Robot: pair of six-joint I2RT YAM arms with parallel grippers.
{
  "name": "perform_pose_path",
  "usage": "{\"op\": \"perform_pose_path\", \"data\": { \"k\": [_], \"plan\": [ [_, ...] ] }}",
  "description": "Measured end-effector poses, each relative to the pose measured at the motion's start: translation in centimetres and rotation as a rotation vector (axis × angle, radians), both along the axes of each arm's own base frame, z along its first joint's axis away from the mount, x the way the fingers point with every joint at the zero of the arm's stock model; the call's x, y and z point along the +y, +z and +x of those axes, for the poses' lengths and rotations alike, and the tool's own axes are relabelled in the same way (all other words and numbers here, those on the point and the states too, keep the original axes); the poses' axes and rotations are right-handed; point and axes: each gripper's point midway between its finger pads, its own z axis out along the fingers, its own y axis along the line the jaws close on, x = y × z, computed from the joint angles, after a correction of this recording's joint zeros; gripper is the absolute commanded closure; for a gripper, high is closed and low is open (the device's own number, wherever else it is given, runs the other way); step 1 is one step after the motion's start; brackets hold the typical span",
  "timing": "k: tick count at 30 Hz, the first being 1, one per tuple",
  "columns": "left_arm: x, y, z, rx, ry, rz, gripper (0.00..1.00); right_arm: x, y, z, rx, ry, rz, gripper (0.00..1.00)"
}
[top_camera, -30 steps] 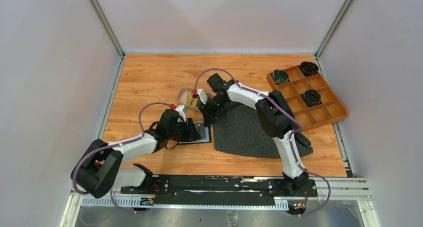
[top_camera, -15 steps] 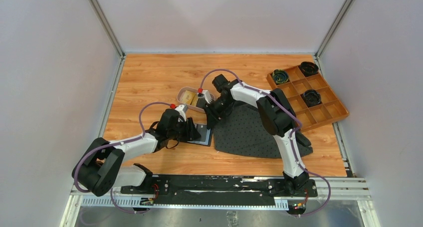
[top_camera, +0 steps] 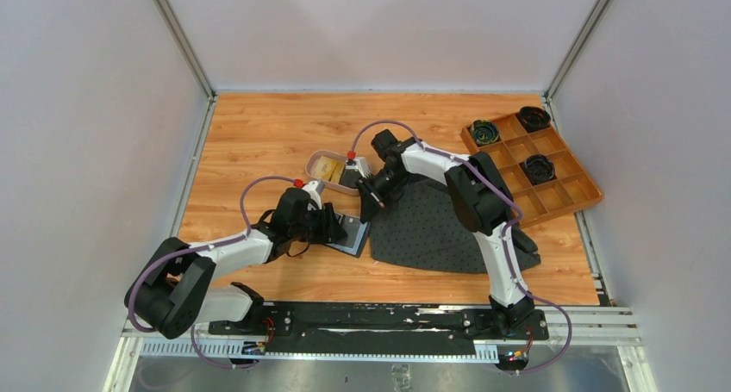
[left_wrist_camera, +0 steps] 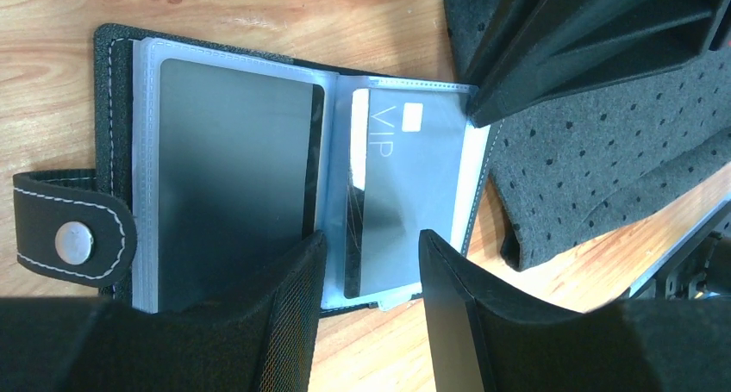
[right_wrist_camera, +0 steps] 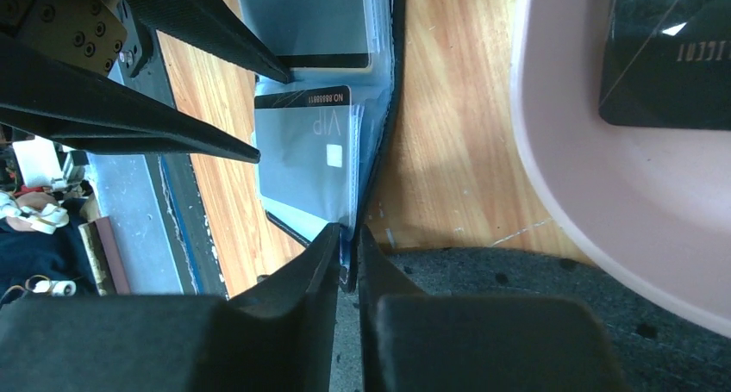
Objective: Put the credit cards into the card holder
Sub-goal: Close the card holder at the center of the board.
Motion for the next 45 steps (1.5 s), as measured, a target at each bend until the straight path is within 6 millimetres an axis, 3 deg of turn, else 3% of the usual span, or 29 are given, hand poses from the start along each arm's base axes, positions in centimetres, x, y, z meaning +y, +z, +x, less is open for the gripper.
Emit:
{"op": "perform_pose_path", "data": {
  "k": [4,10,13,18,22,25,30,33,39,43,45],
  "plan": [
    [0.1,0.1,0.0,0.000,0.002,-0.002,0.49,-0.1,0.1,0.1,0.016,-0.017,-0.007,1.00],
    [0.4,1.7,0.0,-0.024,0.008,-0.025,0.43,-0.2,0.2,0.3,0.038,-0.039,-0.010,1.00],
    [1.0,3.3,0.2,-0.056,0.015,-0.021,0.36,-0.4,0.2,0.5,0.039,-0.046,-0.012,1.00],
    [3.0,7.4,1.5,-0.178,0.060,0.020,0.20,-0.9,0.4,0.7,0.031,-0.048,-0.041,1.00],
    [5.8,8.6,2.1,-0.247,0.146,0.092,0.12,-0.9,1.7,1.8,-0.022,-0.039,-0.059,1.00],
    [6.9,8.1,2.3,-0.269,0.166,0.142,0.12,-0.6,2.8,2.7,-0.061,-0.033,-0.056,1.00],
    [7.8,5.8,2.1,-0.253,0.153,0.216,0.16,-0.9,3.1,2.6,-0.061,-0.030,-0.071,1.00],
    [8.2,4.6,2.6,-0.234,0.158,0.260,0.25,-1.0,2.9,2.4,-0.046,-0.029,-0.082,1.00],
    [8.3,1.8,3.3,-0.165,0.127,0.333,0.35,-1.2,2.6,2.2,-0.029,-0.027,-0.092,1.00],
    [7.8,1.0,4.4,-0.138,0.100,0.358,0.37,-1.2,2.5,2.1,-0.025,-0.026,-0.093,1.00],
    [7.5,0.9,5.1,-0.129,0.091,0.367,0.44,-1.2,2.5,2.1,-0.023,-0.026,-0.092,1.00]
  ]
}}
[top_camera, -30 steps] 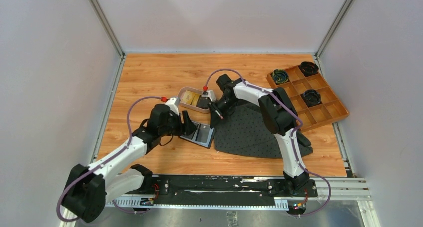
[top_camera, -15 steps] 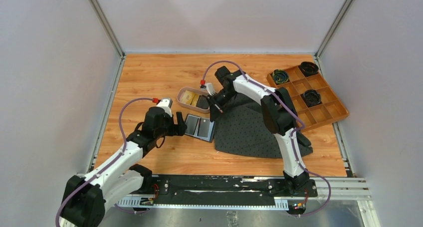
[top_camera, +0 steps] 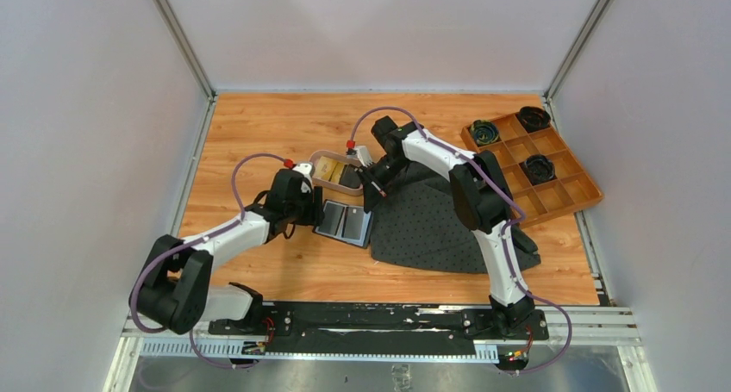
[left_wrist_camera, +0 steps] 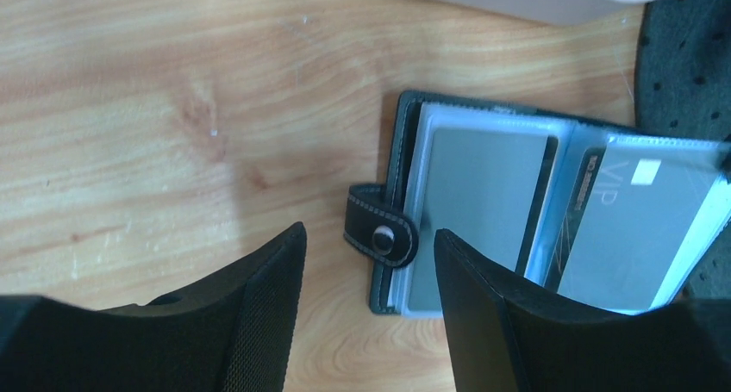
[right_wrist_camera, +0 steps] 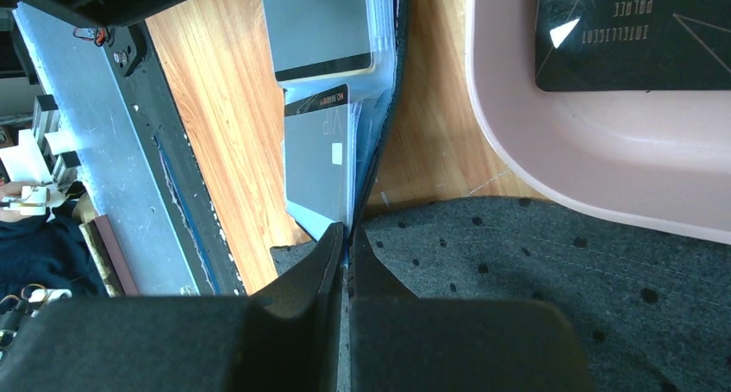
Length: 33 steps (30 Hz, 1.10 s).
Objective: Put the credit cards into the card holder
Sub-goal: Close the card holder at the center of the board.
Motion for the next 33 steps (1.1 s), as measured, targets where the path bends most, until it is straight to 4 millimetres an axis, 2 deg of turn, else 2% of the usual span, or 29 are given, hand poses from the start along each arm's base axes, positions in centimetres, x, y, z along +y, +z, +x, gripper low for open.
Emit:
{"op": "perform_pose_path", "data": {
  "k": [7,19,25,29,33],
  "plan": [
    [-1.3,-0.6,1.9,0.036,-0.034,0.005,0.57,0.0,0.0,-0.1,0.006,0.001,0.001,1.00],
    [-1.3,-0.6,1.8,0.050,-0.036,0.008,0.60,0.0,-0.3,-0.2,0.015,0.000,-0.003,1.00],
    [-0.7,-0.7,1.6,0.057,-0.018,0.037,0.77,0.0,-0.2,-0.2,0.019,0.001,0.002,1.00],
    [-0.4,-0.9,1.4,0.067,-0.011,0.048,0.99,0.0,-0.1,-0.3,0.025,0.001,0.005,1.00],
    [-0.6,-0.5,1.2,0.063,-0.020,0.032,1.00,0.0,-0.1,-0.4,0.032,0.001,0.008,1.00]
  ]
}}
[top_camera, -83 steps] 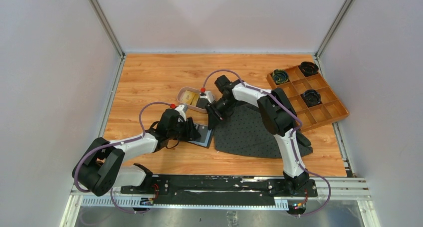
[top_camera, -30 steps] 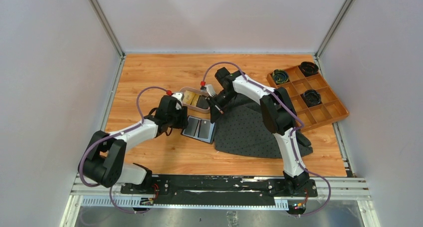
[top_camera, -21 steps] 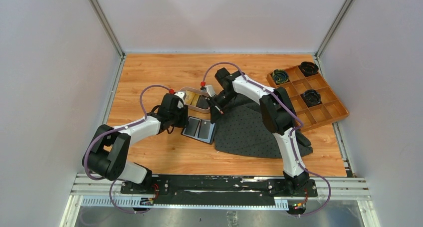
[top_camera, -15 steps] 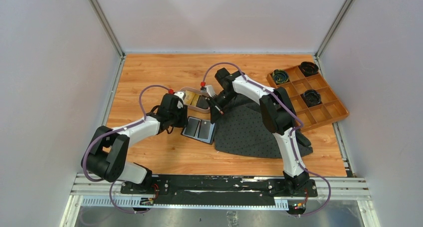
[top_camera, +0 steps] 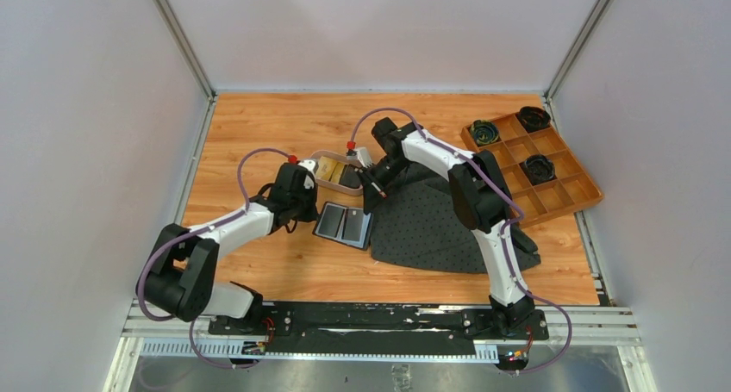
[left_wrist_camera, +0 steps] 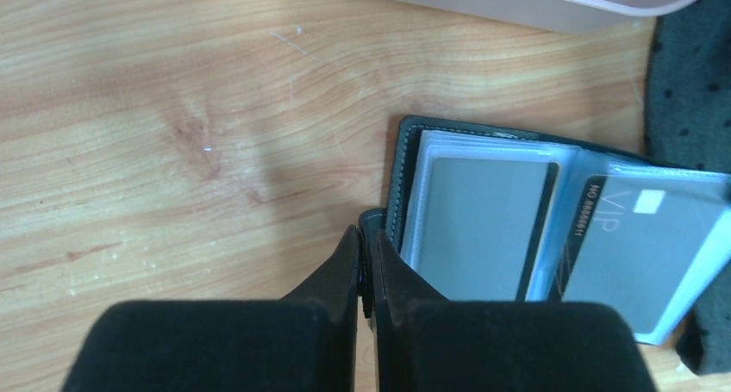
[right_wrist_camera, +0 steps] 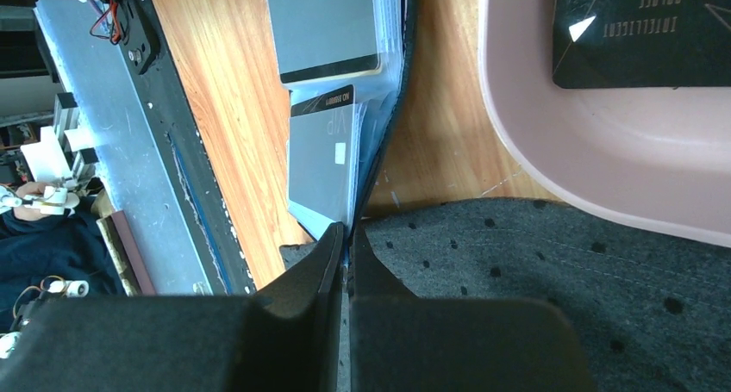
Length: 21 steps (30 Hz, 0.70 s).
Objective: Put the credit cards into the card holder
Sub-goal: Close the card holder at the center of the board.
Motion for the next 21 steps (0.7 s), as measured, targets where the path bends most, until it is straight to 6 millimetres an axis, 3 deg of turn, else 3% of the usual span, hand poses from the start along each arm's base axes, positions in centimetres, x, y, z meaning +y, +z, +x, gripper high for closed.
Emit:
{"op": "perform_pose_path", "data": {
  "k": [10,21],
  "plan": [
    [-1.1,1.2,-2.9,-0.008,-0.010,-0.153,1.00,0.2,-0.4,-0.5,0.082,-0.040,-0.019,1.00],
    [-3.7,6.5,-3.9,-0.102,-0.046,-0.384,1.00,0.9,-0.8,-0.9,0.191,-0.129,-0.029,1.00]
  ]
}}
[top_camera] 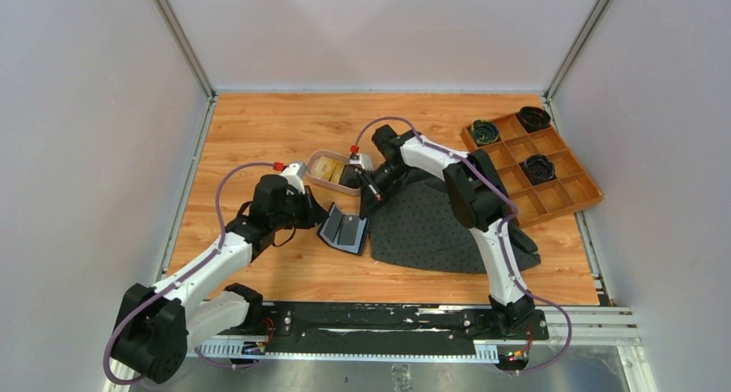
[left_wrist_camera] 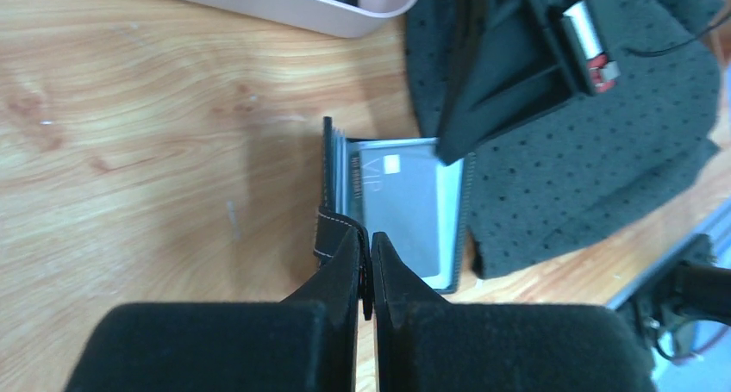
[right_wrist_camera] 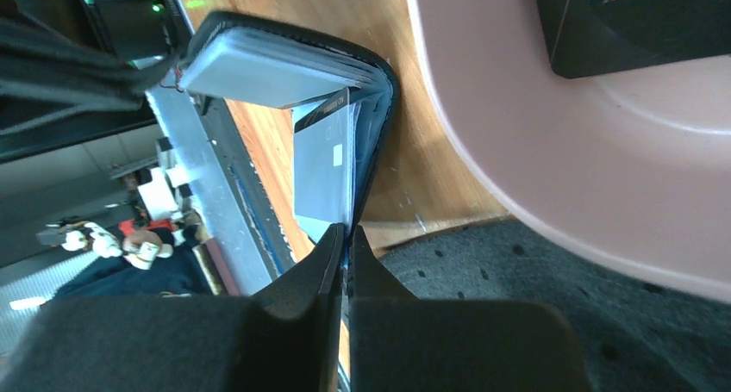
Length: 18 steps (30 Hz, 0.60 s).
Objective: Put the credit cards into the card holder
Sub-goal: Close the card holder at the center of the board.
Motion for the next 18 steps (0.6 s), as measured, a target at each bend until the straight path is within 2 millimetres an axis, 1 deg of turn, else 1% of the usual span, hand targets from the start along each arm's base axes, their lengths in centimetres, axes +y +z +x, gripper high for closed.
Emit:
{"op": "perform_pose_path", "data": {
  "k": [9,12,15,18],
  "plan": [
    [-2.7,1.5,-1.4,0.053,-0.067,-0.145,1.00,0.9,-1.3,-1.2,0.135,-0.080,0.045,1.00],
    [-3.9,1.8,-2.2,0.062,-0.103,-0.168,1.00,1.3,-1.1,-1.2,0.154,-0.089,0.083,1.00],
    [-5.1,1.5,-2.7,0.079,-0.130,-0.183,1.00,1.7,-1.0,-1.3,0.162,-0.094,0.125,1.00],
    [-5.7,0.6,-3.3,0.113,-0.141,-0.186,1.00,2.0,-1.0,-1.3,0.165,-0.092,0.158,1.00]
  ]
}}
